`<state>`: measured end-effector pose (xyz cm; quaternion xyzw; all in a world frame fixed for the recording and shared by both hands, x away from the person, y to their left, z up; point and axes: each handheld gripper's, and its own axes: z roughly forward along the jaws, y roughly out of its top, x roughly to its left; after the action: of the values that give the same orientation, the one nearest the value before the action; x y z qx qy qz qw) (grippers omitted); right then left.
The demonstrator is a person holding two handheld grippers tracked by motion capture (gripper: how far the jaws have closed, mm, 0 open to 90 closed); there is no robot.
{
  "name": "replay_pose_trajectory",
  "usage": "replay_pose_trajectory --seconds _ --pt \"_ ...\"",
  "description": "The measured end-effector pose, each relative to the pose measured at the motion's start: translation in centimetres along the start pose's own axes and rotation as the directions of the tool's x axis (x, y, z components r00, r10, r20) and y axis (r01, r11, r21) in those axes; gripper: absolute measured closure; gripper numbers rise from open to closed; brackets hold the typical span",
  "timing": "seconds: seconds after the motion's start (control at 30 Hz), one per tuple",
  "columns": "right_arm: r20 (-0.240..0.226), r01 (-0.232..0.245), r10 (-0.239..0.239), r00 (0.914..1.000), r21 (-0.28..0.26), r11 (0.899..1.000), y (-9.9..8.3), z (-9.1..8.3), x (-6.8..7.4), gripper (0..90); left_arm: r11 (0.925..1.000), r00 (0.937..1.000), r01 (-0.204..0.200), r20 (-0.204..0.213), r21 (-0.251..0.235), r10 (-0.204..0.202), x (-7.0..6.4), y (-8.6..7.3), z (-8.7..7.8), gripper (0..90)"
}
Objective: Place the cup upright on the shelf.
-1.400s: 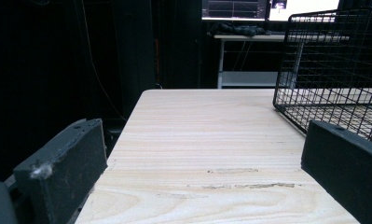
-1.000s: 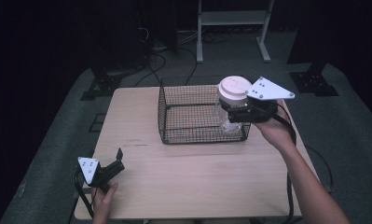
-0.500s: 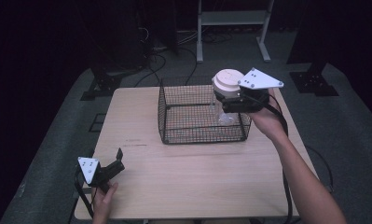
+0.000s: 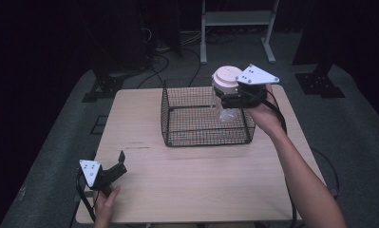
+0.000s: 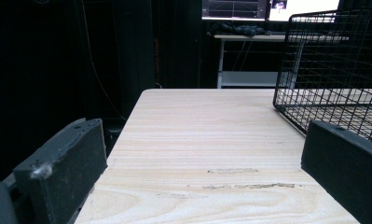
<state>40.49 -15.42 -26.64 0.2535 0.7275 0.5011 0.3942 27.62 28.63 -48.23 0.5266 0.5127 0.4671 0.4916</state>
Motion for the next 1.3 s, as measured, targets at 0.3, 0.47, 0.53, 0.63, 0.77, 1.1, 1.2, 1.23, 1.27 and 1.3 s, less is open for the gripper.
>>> replay_pose_trajectory --seconds 0.3,0.47,0.53,0.63,0.77,1.1,1.2,1.23,1.27,1.3 --pt "-0.009 0.003 -0.003 1.0 0.001 1.0 0.0 1.9 0.4 4.0 1.0 1.0 0.004 -0.001 0.0 -0.004 0.0 0.0 0.0 0.0" --pt "-0.014 0.012 -0.012 0.9998 0.005 1.0 0.1 2.7 0.7 4.0 1.0 1.0 0.006 -0.001 -0.002 -0.006 0.1 0.0 0.0 0.0" --pt "-0.018 0.016 -0.016 0.9997 0.006 1.0 0.1 3.1 0.8 4.0 1.0 1.0 0.005 0.0 0.0 -0.005 0.1 0.0 0.0 0.0" --pt "-0.025 0.018 -0.018 0.9995 0.01 1.0 0.0 3.8 1.0 4.0 1.0 1.0 0.004 0.0 0.002 -0.004 0.1 0.0 -0.1 0.0" --pt "-0.035 0.015 -0.015 0.9993 0.013 1.0 -0.1 4.5 1.3 4.0 1.0 1.0 0.004 0.0 0.002 -0.004 0.1 0.0 -0.1 0.0" --pt "-0.047 0.013 -0.012 0.9988 0.036 0.999 -0.9 6.2 1.6 4.0 1.0 1.0 0.006 -0.001 0.001 -0.006 0.1 0.0 -0.1 0.0" --pt "-0.049 0.012 -0.01 0.9987 0.037 0.999 -1.2 6.7 1.8 4.0 1.0 1.0 0.006 0.0 0.0 -0.006 0.1 0.0 -0.1 0.0" --pt "-0.048 0.009 -0.007 0.9988 0.037 0.999 -1.2 6.9 1.9 4.0 0.9999 0.9999 0.01 0.0 0.0 -0.01 0.1 0.0 -0.1 0.0" --pt "-0.048 0.009 -0.007 0.9988 0.037 0.999 -1.2 6.9 1.9 4.0 0.9999 0.9999 0.01 0.0 0.0 -0.01 0.1 0.0 -0.1 0.0" --pt "-0.05 0.002 -0.001 0.9988 0.037 0.999 -1.5 7.4 2.0 4.0 0.9999 0.9999 0.012 0.0 0.0 -0.012 0.1 0.0 -0.1 0.0"
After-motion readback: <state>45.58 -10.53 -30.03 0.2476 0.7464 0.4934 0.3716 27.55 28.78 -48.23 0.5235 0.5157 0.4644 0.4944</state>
